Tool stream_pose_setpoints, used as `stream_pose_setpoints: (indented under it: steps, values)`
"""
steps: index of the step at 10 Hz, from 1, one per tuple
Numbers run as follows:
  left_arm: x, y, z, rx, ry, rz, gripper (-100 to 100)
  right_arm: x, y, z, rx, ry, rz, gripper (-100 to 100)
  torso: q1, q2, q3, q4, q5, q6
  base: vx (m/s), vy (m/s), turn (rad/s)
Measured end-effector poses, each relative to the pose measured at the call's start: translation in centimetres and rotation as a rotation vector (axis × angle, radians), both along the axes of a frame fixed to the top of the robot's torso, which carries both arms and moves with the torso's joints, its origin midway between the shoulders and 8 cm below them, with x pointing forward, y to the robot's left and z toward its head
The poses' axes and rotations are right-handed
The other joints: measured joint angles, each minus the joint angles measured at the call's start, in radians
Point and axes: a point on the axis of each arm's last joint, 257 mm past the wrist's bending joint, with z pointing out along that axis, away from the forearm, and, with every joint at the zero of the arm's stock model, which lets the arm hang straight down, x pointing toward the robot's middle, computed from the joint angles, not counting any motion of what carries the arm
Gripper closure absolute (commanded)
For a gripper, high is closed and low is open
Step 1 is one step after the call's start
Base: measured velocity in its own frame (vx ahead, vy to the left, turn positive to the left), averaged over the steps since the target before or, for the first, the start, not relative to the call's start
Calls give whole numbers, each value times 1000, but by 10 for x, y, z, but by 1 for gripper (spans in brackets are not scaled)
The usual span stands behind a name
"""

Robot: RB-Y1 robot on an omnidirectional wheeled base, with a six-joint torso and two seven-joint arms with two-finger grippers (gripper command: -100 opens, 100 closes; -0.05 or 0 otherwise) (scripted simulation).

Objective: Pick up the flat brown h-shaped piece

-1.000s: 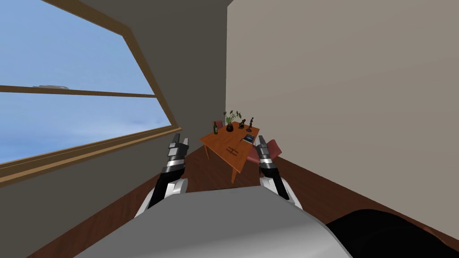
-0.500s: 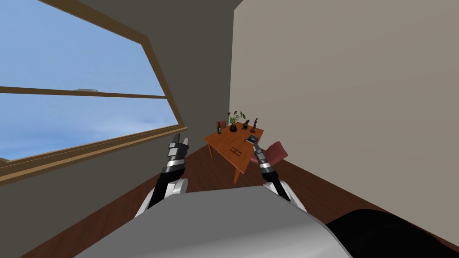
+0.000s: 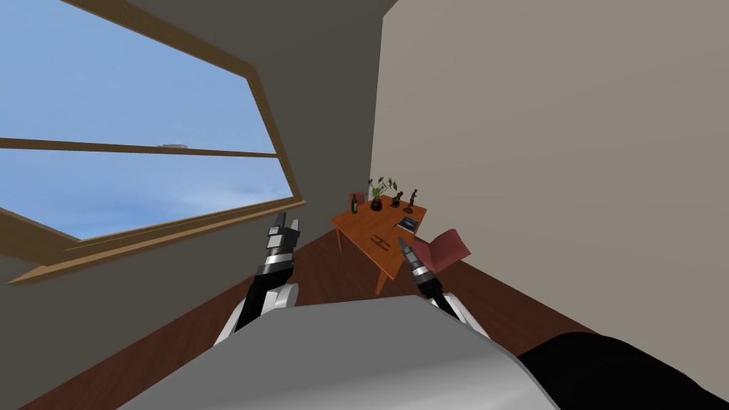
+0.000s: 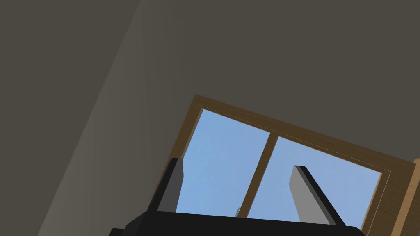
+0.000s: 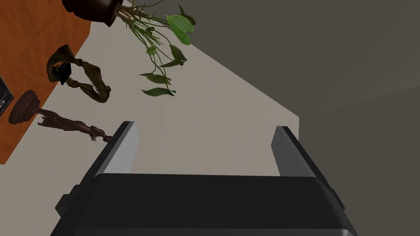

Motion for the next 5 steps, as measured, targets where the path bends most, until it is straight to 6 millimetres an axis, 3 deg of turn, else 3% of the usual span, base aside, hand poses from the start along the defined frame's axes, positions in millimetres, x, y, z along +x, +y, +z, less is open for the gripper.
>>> stream_pose_setpoints:
  steps: [5]
  values:
    - [0,0,0,0,0,0,0,-25,-16,-81,-181,174,44,-100,1,-1,-1,0,0,0,43,65,132]
